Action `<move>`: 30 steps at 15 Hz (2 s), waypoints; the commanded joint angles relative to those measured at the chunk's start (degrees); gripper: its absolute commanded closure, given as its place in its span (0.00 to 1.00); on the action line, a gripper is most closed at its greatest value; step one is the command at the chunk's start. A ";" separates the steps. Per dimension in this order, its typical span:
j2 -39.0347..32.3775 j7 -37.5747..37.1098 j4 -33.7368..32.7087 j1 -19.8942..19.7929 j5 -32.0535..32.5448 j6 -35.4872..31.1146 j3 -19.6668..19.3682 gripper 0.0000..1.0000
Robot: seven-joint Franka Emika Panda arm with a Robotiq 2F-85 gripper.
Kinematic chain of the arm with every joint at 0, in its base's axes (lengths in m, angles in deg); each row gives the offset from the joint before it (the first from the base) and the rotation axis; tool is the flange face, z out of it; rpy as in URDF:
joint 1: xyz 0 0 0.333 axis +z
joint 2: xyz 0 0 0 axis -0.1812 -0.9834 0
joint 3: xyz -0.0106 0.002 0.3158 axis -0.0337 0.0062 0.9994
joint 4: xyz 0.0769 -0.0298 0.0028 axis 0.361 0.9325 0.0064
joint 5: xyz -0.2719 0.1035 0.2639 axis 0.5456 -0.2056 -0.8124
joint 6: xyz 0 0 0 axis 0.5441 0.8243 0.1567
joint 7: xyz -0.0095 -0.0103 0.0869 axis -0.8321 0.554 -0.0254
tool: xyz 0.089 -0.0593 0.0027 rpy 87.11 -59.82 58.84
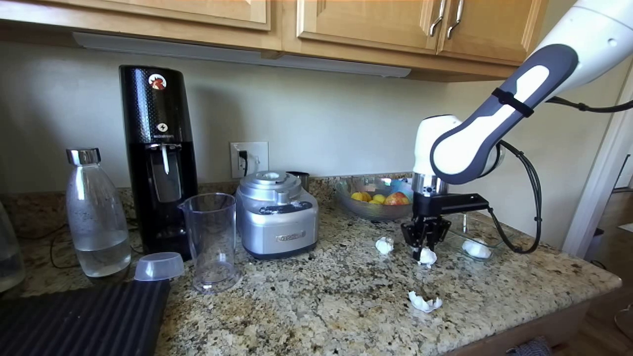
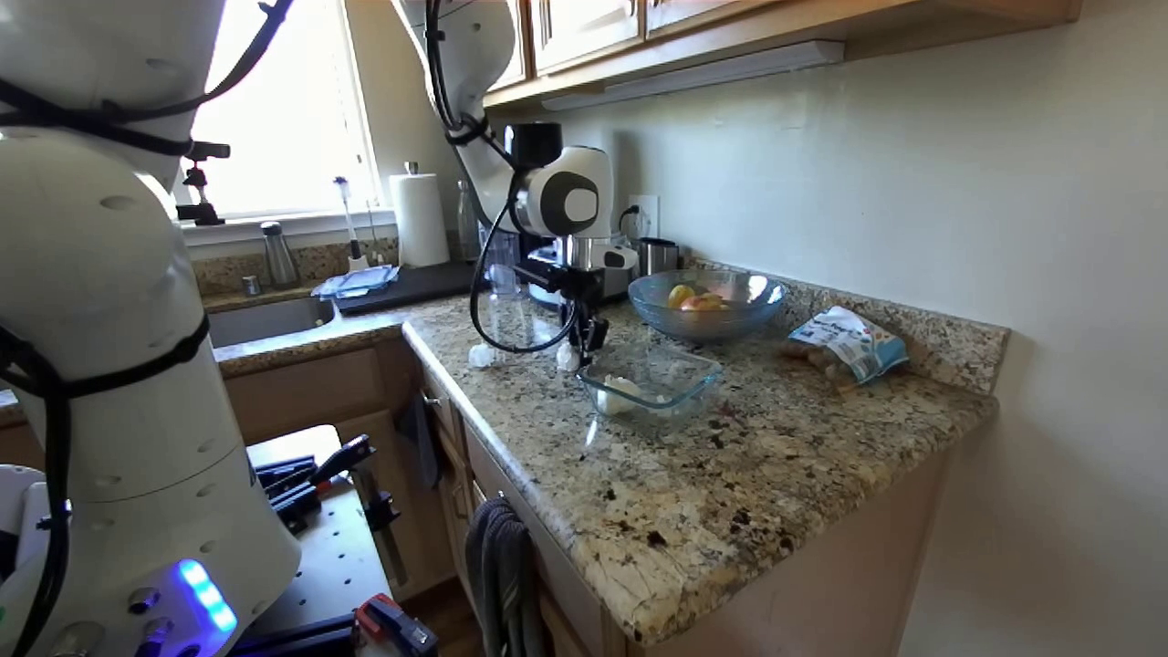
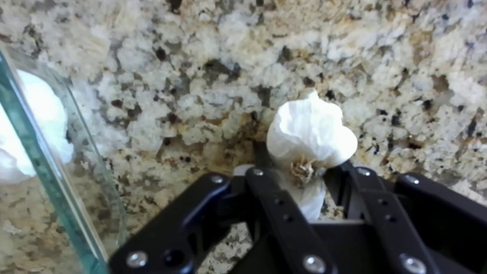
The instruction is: Put the garlic in the glass dish
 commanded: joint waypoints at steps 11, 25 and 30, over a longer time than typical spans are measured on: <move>17.48 -9.43 3.35 -0.84 6.70 9.27 -5.50 0.85; 8.20 -25.37 3.83 -3.76 11.03 5.06 -9.86 0.85; 11.64 -25.66 6.35 -1.93 12.92 1.41 -10.18 0.23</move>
